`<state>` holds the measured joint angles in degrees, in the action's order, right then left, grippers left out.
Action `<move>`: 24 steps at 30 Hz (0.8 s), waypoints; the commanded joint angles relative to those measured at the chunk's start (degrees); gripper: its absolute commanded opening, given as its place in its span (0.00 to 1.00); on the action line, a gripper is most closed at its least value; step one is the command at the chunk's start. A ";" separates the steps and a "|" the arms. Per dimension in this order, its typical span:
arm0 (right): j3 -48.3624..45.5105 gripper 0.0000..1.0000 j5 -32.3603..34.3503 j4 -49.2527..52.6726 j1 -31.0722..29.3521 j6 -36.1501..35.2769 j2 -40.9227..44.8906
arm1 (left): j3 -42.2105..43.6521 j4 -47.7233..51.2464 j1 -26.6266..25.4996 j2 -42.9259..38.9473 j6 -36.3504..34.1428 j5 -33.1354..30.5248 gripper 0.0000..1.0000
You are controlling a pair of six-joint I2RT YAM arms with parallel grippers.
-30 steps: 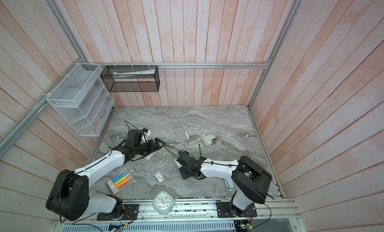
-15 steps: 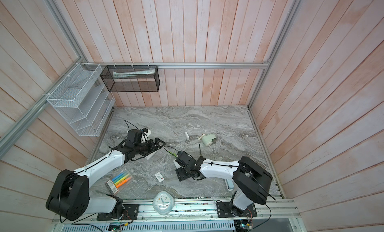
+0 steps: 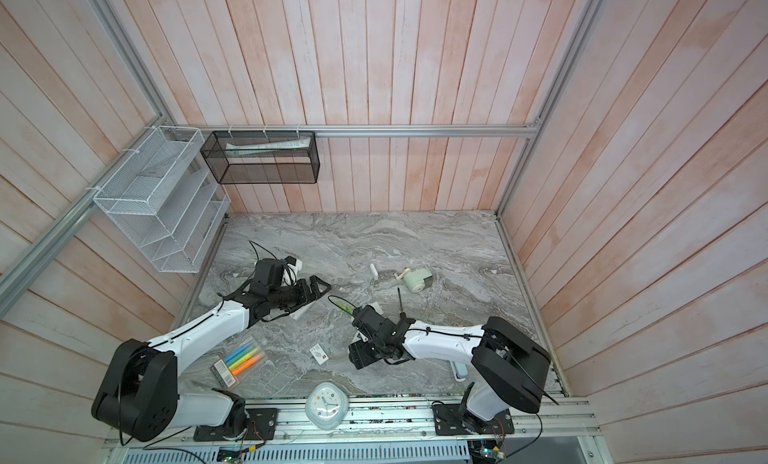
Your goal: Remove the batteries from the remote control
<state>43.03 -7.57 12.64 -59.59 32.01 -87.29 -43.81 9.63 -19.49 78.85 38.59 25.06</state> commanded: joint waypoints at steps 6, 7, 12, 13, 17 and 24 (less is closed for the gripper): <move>1.75 0.71 3.06 1.16 -0.25 0.94 1.32 | -1.19 -1.00 0.41 -1.24 -1.15 0.43 1.00; 1.76 0.71 3.88 1.60 -0.24 0.91 2.29 | -1.19 -1.11 0.41 -1.33 -1.23 0.52 1.00; 2.15 0.66 13.79 7.99 1.36 4.50 9.22 | -1.23 -2.03 0.41 -1.50 -1.41 1.26 1.00; 2.00 0.64 15.39 9.31 2.29 5.08 10.44 | -1.27 -2.11 0.41 -1.55 -1.33 1.37 1.00; -0.41 0.51 18.33 12.14 9.05 6.72 15.00 | -1.62 -2.18 0.41 -1.33 -1.45 1.90 1.00; -6.51 0.40 21.88 11.42 16.78 7.55 19.77 | -1.63 -2.78 0.24 -0.64 -1.32 2.62 1.00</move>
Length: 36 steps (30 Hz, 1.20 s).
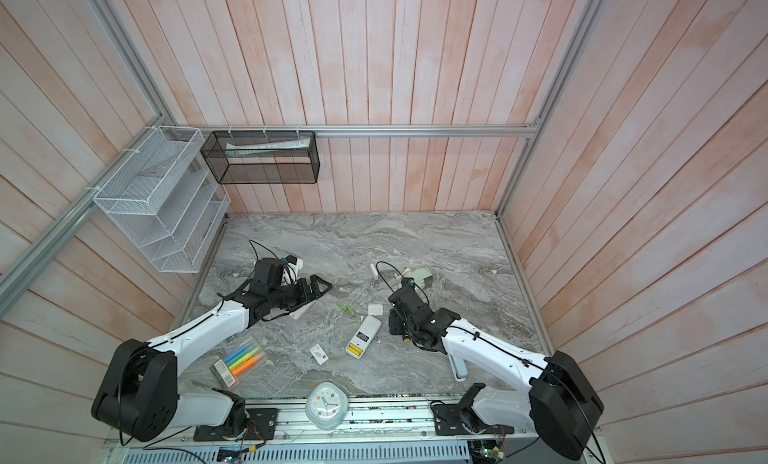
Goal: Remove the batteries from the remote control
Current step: 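Move the right gripper over the yellow-black screwdriver, then grasp the screwdriver handle with the right gripper and lift it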
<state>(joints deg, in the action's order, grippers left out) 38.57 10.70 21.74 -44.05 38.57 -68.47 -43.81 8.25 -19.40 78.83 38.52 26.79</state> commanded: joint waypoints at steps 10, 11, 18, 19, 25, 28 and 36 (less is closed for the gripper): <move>-6.10 0.39 0.15 -6.82 3.97 -0.66 -1.80 | -2.48 -2.63 -0.20 1.57 -1.00 2.13 1.00; -6.29 0.39 -0.06 -7.52 3.97 -0.61 -2.46 | -2.53 -2.71 -0.20 1.68 -0.99 2.22 1.00; -6.73 0.38 -1.30 -9.61 4.07 -0.59 -6.50 | -2.97 -3.17 -0.46 2.99 -0.91 2.64 1.00; -6.69 0.38 -1.50 -9.65 4.06 -0.76 -7.02 | -3.02 -3.22 -0.47 3.19 -0.91 2.72 1.00; -6.86 0.33 -2.54 -10.92 4.06 -1.13 -10.81 | -3.71 -3.42 -0.72 4.37 -0.86 3.09 1.00; -6.78 0.24 -3.01 -10.75 4.06 -1.73 -11.90 | -3.91 -3.50 -0.73 4.62 -0.82 3.19 1.00; -6.93 0.05 -6.88 -10.05 3.37 -8.24 -7.44 | -4.33 -4.21 -0.95 5.04 -0.77 4.06 1.00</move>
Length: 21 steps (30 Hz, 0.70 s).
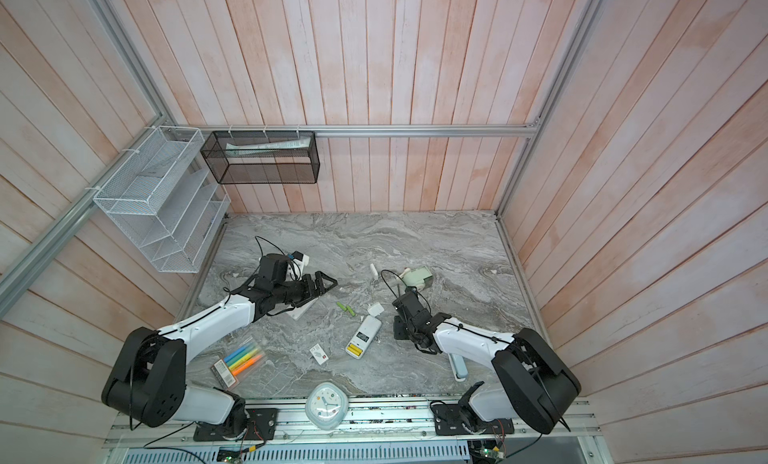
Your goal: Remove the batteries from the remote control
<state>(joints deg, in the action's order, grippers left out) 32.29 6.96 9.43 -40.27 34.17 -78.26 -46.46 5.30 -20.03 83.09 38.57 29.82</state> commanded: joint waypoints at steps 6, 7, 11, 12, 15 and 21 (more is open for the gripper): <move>-2.05 0.01 -13.89 0.57 -0.69 -8.95 12.92 | -1.97 -3.01 -0.57 0.96 -1.02 2.71 1.00; -2.10 0.00 -15.53 0.38 -0.69 -9.48 14.16 | -1.89 -3.76 -0.69 1.08 -0.74 3.14 1.00; -1.80 0.00 -19.00 -0.17 -0.78 -9.83 18.20 | -1.36 -8.80 -2.09 1.42 1.40 5.28 1.00; -1.55 0.00 -19.39 -0.42 -0.77 -9.64 18.93 | -1.27 -10.51 -2.73 1.46 2.13 5.70 1.00; -0.95 0.00 -20.89 -1.56 -0.76 -9.22 20.22 | -1.12 -15.61 -4.58 2.04 4.53 6.21 1.00; 0.34 0.00 -23.92 -3.15 -0.86 -8.86 19.66 | -1.22 -23.46 -6.87 4.22 8.04 6.30 0.99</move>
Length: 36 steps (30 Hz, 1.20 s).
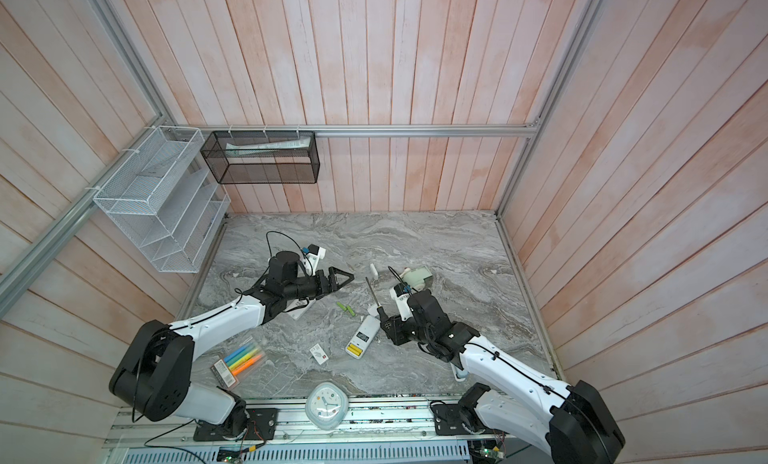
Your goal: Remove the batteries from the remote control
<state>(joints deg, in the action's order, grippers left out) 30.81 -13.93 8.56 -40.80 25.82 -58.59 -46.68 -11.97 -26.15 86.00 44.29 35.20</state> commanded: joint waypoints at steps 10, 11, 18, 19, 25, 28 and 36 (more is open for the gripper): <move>2.58 0.00 -7.84 -7.44 -1.36 1.23 -2.13 | -2.38 -9.09 -5.18 5.73 3.91 0.03 0.89; 2.58 0.00 -8.05 -7.74 -1.46 1.33 -2.23 | -2.22 -9.41 -5.30 6.00 4.27 -0.03 0.87; 2.79 0.00 -8.48 -9.07 -1.74 2.12 -3.87 | -0.93 -11.88 -5.58 6.60 6.94 0.13 0.64; 2.79 0.01 -8.61 -9.24 -1.67 2.20 -4.12 | -0.74 -12.09 -5.55 6.47 7.11 0.18 0.55; 2.93 0.01 -8.73 -9.89 -1.74 2.78 -4.86 | 0.25 -12.20 -5.58 6.11 7.72 0.23 0.22; 2.81 0.01 -8.63 -10.05 -1.74 3.09 -4.96 | 0.53 -12.27 -5.58 6.24 8.00 0.30 0.11; 3.63 0.09 -6.87 -8.72 -1.81 2.29 -5.22 | 0.52 -10.73 -5.58 6.44 9.38 -0.74 0.00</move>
<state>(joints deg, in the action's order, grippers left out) 31.94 -22.13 0.49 -42.61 28.23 -63.96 -47.00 -24.25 -31.90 91.72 55.16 35.73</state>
